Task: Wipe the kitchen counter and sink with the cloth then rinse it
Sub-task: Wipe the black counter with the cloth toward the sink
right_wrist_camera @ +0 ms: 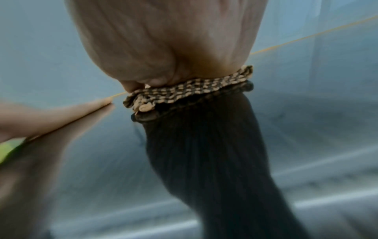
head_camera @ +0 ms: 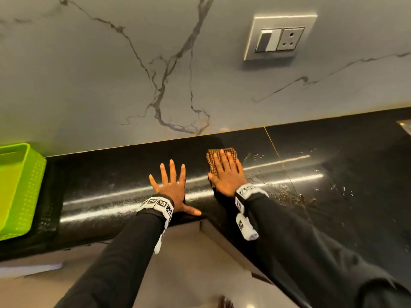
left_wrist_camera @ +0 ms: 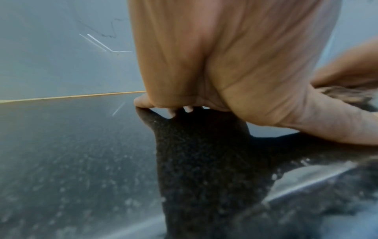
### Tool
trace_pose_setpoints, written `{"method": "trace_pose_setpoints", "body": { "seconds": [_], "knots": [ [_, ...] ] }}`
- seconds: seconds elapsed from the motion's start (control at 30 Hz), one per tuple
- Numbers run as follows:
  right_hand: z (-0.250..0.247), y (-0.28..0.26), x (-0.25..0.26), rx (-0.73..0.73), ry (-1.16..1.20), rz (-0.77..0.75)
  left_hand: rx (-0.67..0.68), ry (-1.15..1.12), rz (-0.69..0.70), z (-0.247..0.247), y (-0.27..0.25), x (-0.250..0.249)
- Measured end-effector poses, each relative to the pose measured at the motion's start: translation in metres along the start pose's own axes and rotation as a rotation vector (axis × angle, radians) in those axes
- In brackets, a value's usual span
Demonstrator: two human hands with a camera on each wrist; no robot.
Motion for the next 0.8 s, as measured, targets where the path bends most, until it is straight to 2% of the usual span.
{"method": "trace_pose_setpoints", "body": {
  "seconds": [0.1, 0.17, 0.3, 0.37, 0.43, 0.57, 0.67, 0.8],
  "knots": [
    [-0.004, 0.058, -0.005, -0.004, 0.006, 0.046, 0.003, 0.027, -0.017, 0.003, 0.005, -0.001],
    [-0.004, 0.07, -0.001, 0.007, 0.012, 0.04, 0.002, 0.046, -0.011, 0.002, 0.006, 0.001],
    [0.0, 0.004, -0.003, -0.038, -0.049, -0.086, 0.004, 0.026, -0.028, 0.001, 0.004, -0.002],
    [0.001, -0.03, -0.003, -0.016, -0.042, -0.09, 0.01, 0.034, -0.041, -0.002, 0.004, -0.002],
    [0.002, -0.034, -0.004, -0.002, -0.073, -0.118, 0.002, 0.032, -0.05, -0.004, 0.001, -0.004],
    [0.0, 0.032, -0.004, -0.016, -0.056, -0.183, 0.009, 0.047, -0.044, 0.002, 0.006, -0.002],
    [0.002, 0.076, 0.01, 0.01, -0.047, -0.169, 0.017, 0.043, -0.03, 0.004, 0.007, -0.001],
    [-0.004, 0.081, 0.008, 0.028, -0.057, -0.258, 0.028, 0.057, -0.038, 0.002, 0.007, -0.001]
  ]
}}
Point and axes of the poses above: each hand's wrist, its own y-axis towards the middle knuckle, its own z-axis out of the palm, x = y × z, the point moved 1 cm from there along y, towards the middle knuckle, and after that the axes turned 15 degrees about -x, right-handed, at the moved point
